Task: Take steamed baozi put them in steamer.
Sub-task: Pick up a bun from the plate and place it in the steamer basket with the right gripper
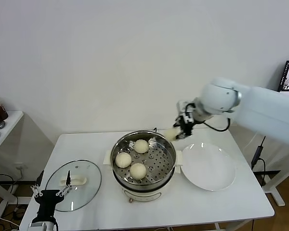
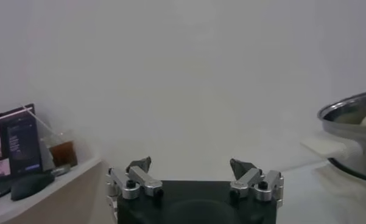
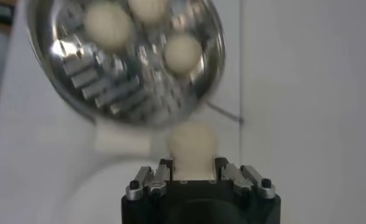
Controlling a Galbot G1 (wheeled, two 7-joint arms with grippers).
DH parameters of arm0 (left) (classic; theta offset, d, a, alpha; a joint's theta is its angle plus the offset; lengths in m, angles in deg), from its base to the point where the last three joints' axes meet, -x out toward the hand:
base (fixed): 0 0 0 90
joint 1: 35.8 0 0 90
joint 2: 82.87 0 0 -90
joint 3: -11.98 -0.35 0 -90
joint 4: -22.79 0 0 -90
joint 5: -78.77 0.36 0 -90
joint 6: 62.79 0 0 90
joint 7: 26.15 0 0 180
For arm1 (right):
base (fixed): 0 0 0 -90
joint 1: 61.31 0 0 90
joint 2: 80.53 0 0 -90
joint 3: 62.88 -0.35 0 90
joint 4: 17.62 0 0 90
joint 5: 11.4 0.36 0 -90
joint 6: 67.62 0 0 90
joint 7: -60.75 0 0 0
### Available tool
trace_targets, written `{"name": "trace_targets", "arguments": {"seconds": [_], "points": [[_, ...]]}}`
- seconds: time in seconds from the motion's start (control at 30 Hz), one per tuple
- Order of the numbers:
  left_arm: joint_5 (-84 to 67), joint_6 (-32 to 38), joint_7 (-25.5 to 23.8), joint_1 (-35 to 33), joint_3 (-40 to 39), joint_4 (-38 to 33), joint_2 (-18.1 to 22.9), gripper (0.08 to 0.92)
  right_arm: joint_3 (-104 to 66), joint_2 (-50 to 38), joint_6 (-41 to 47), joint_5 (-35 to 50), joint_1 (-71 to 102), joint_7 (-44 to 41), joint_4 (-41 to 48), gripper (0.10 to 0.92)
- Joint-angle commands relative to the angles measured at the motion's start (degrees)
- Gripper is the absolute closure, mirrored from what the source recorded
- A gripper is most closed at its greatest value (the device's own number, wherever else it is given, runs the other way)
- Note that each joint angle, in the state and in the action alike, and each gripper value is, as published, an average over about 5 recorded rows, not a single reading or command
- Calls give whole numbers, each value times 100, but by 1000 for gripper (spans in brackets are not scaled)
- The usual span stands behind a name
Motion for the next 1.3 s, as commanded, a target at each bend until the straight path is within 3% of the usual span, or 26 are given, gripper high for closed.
{"name": "trace_targets", "arguments": {"seconds": [0.03, 0.53, 0.83, 1.3], "points": [[-23, -3, 1, 7, 27, -14, 36, 177, 519, 938, 614, 662, 158, 610, -134, 593], [-34, -24, -1, 85, 86, 90, 75, 177, 212, 1152, 603, -466, 1259, 478, 700, 592], [-32, -24, 0, 101, 83, 116, 61, 177, 44, 1132, 602, -518, 1427, 517, 802, 579], [-27, -23, 1, 92, 72, 74, 77, 177, -545, 559, 596, -415, 1376, 637, 220, 228]]}}
